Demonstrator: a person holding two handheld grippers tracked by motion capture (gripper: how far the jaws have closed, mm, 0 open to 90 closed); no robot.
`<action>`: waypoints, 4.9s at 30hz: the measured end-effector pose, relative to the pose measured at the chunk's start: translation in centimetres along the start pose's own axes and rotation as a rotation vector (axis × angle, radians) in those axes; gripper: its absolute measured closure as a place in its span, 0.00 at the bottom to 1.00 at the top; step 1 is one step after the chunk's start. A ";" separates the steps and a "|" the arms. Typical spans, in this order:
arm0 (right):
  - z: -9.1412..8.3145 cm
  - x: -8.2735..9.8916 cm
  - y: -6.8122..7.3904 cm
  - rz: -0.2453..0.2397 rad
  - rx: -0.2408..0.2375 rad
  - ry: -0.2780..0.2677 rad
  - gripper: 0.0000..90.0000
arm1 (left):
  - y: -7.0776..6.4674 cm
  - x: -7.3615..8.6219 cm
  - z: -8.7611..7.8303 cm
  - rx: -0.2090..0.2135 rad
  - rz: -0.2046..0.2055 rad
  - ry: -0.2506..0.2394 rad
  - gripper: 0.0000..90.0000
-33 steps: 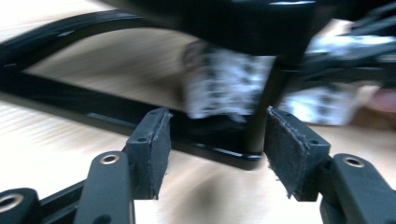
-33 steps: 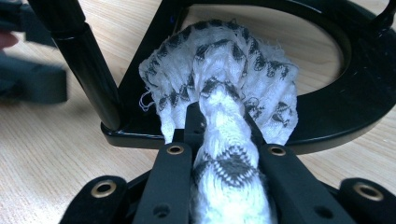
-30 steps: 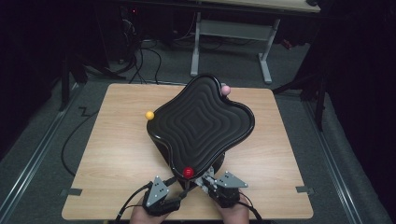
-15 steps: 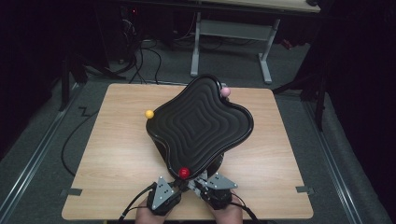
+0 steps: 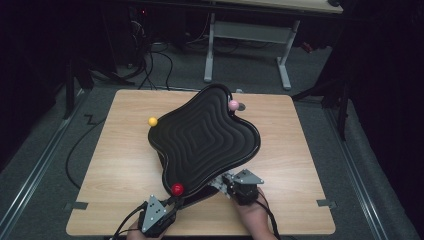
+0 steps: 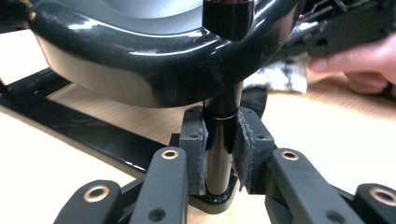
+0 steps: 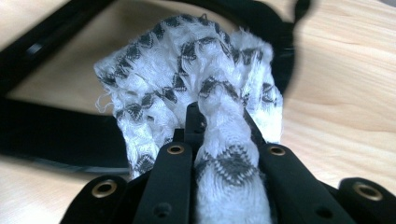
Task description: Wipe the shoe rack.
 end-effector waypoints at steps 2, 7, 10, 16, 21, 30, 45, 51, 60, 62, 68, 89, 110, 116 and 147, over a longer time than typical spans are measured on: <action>0.2 -0.2 -1.0 0.013 0.022 -0.004 0.89 | 0.4 0.2 -0.3 -0.011 -0.004 0.002 0.83; 0.7 -1.1 -3.2 0.038 0.095 -0.016 0.89 | 0.9 0.5 -0.9 -0.020 -0.012 -0.003 0.83; 1.2 -1.2 -3.5 0.044 0.092 -0.011 0.90 | 0.8 0.6 -0.9 -0.020 -0.014 -0.006 0.83; 1.0 -1.2 -1.8 0.009 0.051 0.000 0.90 | 0.8 0.5 -0.7 -0.008 -0.014 -0.006 0.83; 0.8 -0.6 1.1 -0.040 -0.006 0.015 0.90 | 0.2 0.1 0.1 0.018 -0.006 -0.004 0.83; 0.9 0.3 7.4 -0.077 -0.193 0.022 0.90 | -0.9 -0.6 1.5 0.055 0.007 -0.003 0.83; 1.0 -0.1 5.7 -0.090 -0.139 0.027 0.90 | -1.0 -0.6 1.5 0.054 0.001 -0.003 0.83; 0.7 -0.3 1.4 -0.050 -0.037 0.014 0.90 | -0.6 -0.2 0.6 0.037 0.000 -0.003 0.83; 1.1 -1.1 -2.6 0.002 0.051 0.004 0.90 | 0.3 0.5 -0.7 0.019 -0.008 -0.007 0.83; 1.1 -1.2 -2.9 0.002 0.057 0.002 0.90 | 0.3 0.5 -0.7 0.018 -0.010 -0.007 0.83; 0.0 -1.6 -2.5 -0.003 0.051 -0.027 0.89 | 0.4 0.4 -0.6 0.025 -0.008 -0.007 0.83; -14.4 6.4 -8.3 0.212 0.356 -0.048 0.88 | -3.2 -1.8 4.2 0.128 0.009 -0.003 0.83; -15.1 3.4 -5.8 0.117 0.347 -0.188 0.39 | -6.5 -3.7 7.6 0.117 0.034 0.015 0.83; -13.8 2.7 -4.3 0.090 0.297 -0.187 0.38 | -8.4 -4.6 9.8 0.099 0.020 0.013 0.83; -2.1 0.5 4.4 -0.009 -0.006 -0.103 0.82 | 7.8 -0.8 3.9 -0.238 -0.100 0.084 0.52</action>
Point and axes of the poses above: each handheld gripper's, and its own axes: z roughly forward along the jaws, x roughly out of its underside, y roughly to its left, the point moved 4 cm from there along z, roughly forward along the jaws, and after that the axes turned 14 degrees about -x, right-handed, at the moved point
